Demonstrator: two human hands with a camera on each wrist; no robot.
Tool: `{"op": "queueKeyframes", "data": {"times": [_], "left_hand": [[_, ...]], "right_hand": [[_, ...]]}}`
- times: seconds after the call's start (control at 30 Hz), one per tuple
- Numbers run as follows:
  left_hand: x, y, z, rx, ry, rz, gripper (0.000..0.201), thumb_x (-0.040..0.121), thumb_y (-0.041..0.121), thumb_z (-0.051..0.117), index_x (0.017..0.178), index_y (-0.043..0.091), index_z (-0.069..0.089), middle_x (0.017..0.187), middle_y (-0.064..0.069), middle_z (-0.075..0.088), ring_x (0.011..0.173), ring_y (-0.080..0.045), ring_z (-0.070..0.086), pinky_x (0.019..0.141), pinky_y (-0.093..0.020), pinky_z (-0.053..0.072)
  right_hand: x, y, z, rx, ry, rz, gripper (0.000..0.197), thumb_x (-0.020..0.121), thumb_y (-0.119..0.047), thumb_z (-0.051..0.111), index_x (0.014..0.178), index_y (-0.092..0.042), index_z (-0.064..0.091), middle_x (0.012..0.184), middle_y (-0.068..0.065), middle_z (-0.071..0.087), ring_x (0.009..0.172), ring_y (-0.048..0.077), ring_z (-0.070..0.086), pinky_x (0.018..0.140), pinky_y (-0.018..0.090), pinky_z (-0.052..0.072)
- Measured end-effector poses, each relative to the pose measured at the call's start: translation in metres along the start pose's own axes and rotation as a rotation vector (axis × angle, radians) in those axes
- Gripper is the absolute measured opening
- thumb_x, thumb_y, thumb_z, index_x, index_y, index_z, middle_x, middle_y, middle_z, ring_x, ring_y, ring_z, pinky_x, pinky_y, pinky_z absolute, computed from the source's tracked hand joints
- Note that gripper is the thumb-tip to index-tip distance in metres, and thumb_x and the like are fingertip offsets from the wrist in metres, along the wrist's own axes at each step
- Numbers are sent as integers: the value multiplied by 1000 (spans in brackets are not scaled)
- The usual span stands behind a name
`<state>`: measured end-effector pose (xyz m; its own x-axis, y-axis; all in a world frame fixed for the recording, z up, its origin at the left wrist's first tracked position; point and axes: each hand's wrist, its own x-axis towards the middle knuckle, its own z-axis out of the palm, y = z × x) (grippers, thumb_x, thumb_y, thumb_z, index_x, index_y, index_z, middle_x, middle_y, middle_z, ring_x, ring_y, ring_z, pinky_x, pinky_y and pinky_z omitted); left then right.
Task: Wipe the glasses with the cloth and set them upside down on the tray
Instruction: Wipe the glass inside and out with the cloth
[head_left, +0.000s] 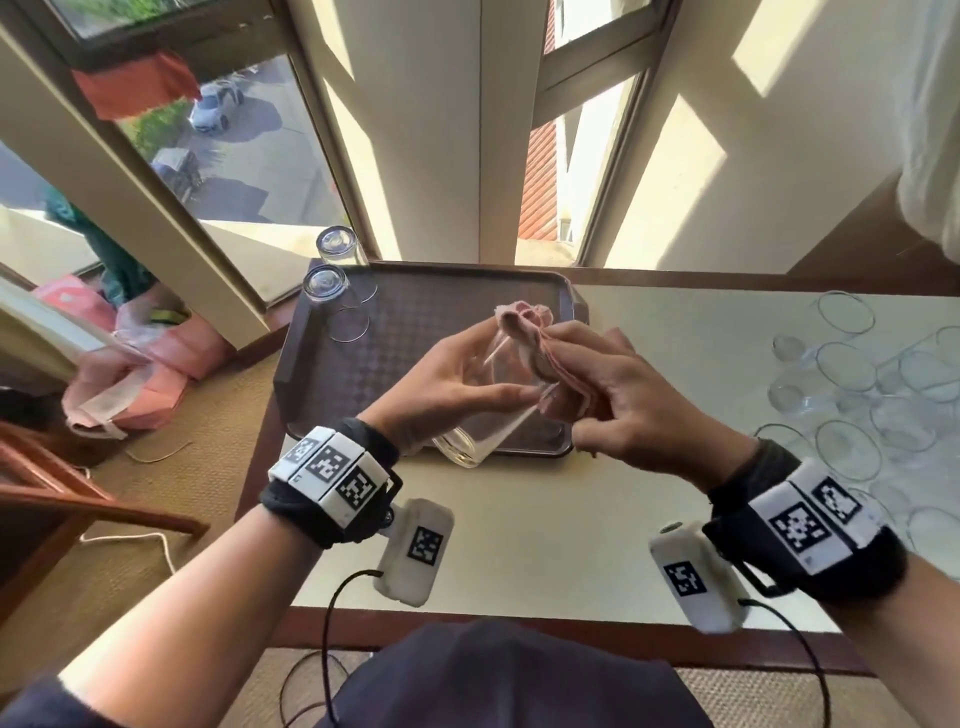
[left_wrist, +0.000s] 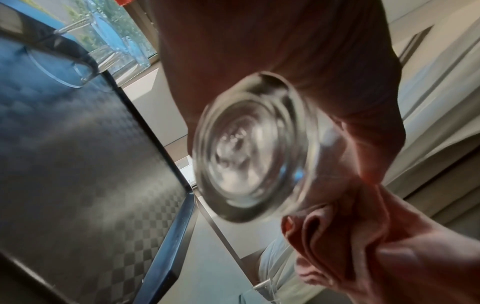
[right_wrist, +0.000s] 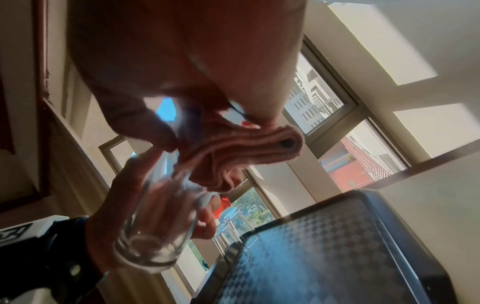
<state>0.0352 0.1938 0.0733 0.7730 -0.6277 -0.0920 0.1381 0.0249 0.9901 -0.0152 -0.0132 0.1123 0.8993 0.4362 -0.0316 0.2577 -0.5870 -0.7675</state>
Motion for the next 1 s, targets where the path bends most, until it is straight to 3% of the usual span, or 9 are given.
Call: {"op": "queueKeyframes", "data": {"times": [0.1, 0.3, 0.47, 0.57, 0.63, 0.7, 0.8, 0.9, 1.0], "left_hand": [[-4, -1, 1, -51, 2, 0, 69, 75, 14, 79, 138, 16, 50, 120, -6, 66, 109, -20, 66, 95, -30, 52], [-4, -3, -1, 60, -120, -49, 84, 66, 24, 88, 139, 28, 48, 111, -8, 65, 103, -22, 67, 92, -35, 53], [-5, -1, -12, 56, -102, -134, 95, 49, 52, 96, 127, 21, 51, 119, -9, 68, 109, -24, 68, 93, -38, 54], [-3, 3, -8, 29, -88, -125, 83, 51, 51, 95, 116, 17, 55, 103, -2, 73, 96, -16, 69, 80, -25, 53], [-1, 6, -7, 16, -49, -111, 83, 50, 54, 94, 113, 16, 56, 99, -1, 73, 92, -15, 69, 77, -24, 54], [1, 9, -8, 27, -37, -104, 83, 49, 57, 93, 112, 16, 58, 98, -3, 73, 90, -17, 71, 75, -26, 55], [3, 11, -4, 65, -85, -132, 78, 48, 58, 92, 109, 20, 61, 94, -3, 74, 84, -15, 71, 72, -26, 56], [7, 13, 0, 63, -104, -154, 79, 44, 60, 93, 107, 23, 63, 93, -2, 74, 85, -16, 71, 72, -26, 55], [9, 18, -4, 61, -120, -182, 85, 41, 60, 94, 109, 20, 63, 94, -4, 74, 86, -19, 72, 72, -29, 56]], "right_hand": [[6, -6, -4, -28, -142, -8, 48, 65, -15, 56, 113, -19, 57, 109, -18, 46, 94, 16, 52, 78, 26, 48], [10, 2, -9, 149, -353, 36, 45, 70, 8, 58, 112, -2, 69, 114, 6, 61, 92, 14, 60, 73, 20, 52], [1, 10, -30, 470, 82, 24, 41, 72, 10, 69, 111, 3, 55, 110, 13, 66, 79, 32, 71, 55, 35, 60], [-1, 6, -16, 514, 351, -52, 29, 78, 4, 76, 106, 4, 69, 99, 16, 74, 78, 23, 72, 60, 23, 57], [-3, 1, -7, 543, 335, -70, 27, 86, -6, 69, 113, -5, 70, 101, 3, 77, 84, 13, 71, 70, 19, 55], [-6, -2, -6, 501, 109, -26, 23, 93, -18, 62, 115, -19, 69, 109, 2, 74, 94, 7, 64, 79, 14, 49], [-7, 2, -2, 164, -148, 5, 44, 75, -49, 70, 118, -44, 60, 103, 3, 58, 95, -1, 43, 79, 9, 40], [-7, 6, 9, -100, -4, -55, 43, 69, -64, 60, 110, -59, 50, 100, -17, 53, 102, 8, 34, 78, 28, 27], [-7, 10, 14, -106, 97, -112, 36, 73, -61, 61, 109, -56, 58, 107, -36, 50, 115, 11, 31, 82, 35, 24]]}}
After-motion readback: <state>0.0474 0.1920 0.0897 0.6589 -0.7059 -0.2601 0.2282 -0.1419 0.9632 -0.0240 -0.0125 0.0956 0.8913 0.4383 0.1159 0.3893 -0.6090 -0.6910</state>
